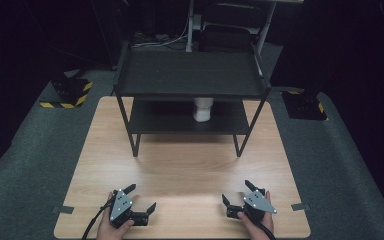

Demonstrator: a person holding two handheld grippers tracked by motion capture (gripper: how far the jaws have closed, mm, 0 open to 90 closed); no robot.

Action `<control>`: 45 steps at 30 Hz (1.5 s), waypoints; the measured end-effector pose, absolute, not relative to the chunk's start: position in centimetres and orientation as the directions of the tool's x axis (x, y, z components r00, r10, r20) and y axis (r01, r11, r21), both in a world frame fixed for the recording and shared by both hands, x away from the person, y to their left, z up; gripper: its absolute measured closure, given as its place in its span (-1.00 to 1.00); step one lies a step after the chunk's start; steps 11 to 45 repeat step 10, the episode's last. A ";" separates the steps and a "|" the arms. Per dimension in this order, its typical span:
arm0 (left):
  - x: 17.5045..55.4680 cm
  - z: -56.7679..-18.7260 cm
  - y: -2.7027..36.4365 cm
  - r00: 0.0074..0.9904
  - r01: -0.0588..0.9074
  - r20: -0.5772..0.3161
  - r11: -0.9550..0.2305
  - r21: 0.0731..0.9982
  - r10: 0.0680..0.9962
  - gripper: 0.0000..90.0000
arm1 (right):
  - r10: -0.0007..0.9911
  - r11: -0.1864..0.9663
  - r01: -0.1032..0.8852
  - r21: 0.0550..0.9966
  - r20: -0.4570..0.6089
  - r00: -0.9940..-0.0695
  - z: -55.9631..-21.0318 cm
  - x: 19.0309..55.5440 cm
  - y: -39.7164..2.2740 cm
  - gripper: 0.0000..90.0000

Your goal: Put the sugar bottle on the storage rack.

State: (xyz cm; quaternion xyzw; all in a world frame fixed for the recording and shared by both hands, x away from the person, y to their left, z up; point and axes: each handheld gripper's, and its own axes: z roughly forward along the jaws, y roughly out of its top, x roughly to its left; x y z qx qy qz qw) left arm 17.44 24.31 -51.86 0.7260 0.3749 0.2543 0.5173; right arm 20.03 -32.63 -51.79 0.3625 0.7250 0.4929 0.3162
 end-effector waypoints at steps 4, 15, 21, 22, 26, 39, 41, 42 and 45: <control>17.5 -51.8 24.3 0.591 0.285 -0.022 -0.184 0.941 0.806 -0.99 | 0.837 0.253 0.212 0.944 -0.104 -0.537 -51.8 20.0 -32.6 -0.99; 17.6 -51.8 24.3 0.591 0.288 -0.023 -0.185 0.940 0.806 -0.99 | 0.840 0.256 0.211 0.943 -0.109 -0.532 -51.8 19.9 -32.5 -0.99; 17.6 -51.8 24.3 0.591 0.288 -0.023 -0.185 0.940 0.806 -0.99 | 0.840 0.256 0.211 0.943 -0.109 -0.532 -51.8 19.9 -32.5 -0.99; 17.6 -51.8 24.3 0.591 0.288 -0.023 -0.185 0.940 0.806 -0.99 | 0.840 0.256 0.211 0.943 -0.109 -0.532 -51.8 19.9 -32.5 -0.99; 17.6 -51.8 24.3 0.591 0.288 -0.023 -0.185 0.940 0.806 -0.99 | 0.840 0.256 0.211 0.943 -0.109 -0.532 -51.8 19.9 -32.5 -0.99; 17.6 -51.8 24.3 0.591 0.288 -0.023 -0.185 0.940 0.806 -0.99 | 0.840 0.256 0.211 0.943 -0.109 -0.532 -51.8 19.9 -32.5 -0.99; 17.6 -51.8 24.3 0.591 0.288 -0.023 -0.185 0.940 0.806 -0.99 | 0.840 0.256 0.211 0.943 -0.109 -0.532 -51.8 19.9 -32.5 -0.99; 17.6 -51.8 24.3 0.591 0.288 -0.023 -0.185 0.940 0.806 -0.99 | 0.840 0.256 0.211 0.943 -0.109 -0.532 -51.8 19.9 -32.5 -0.99; 17.6 -51.8 24.3 0.591 0.288 -0.023 -0.185 0.940 0.806 -0.99 | 0.840 0.256 0.211 0.943 -0.109 -0.532 -51.8 19.9 -32.5 -0.99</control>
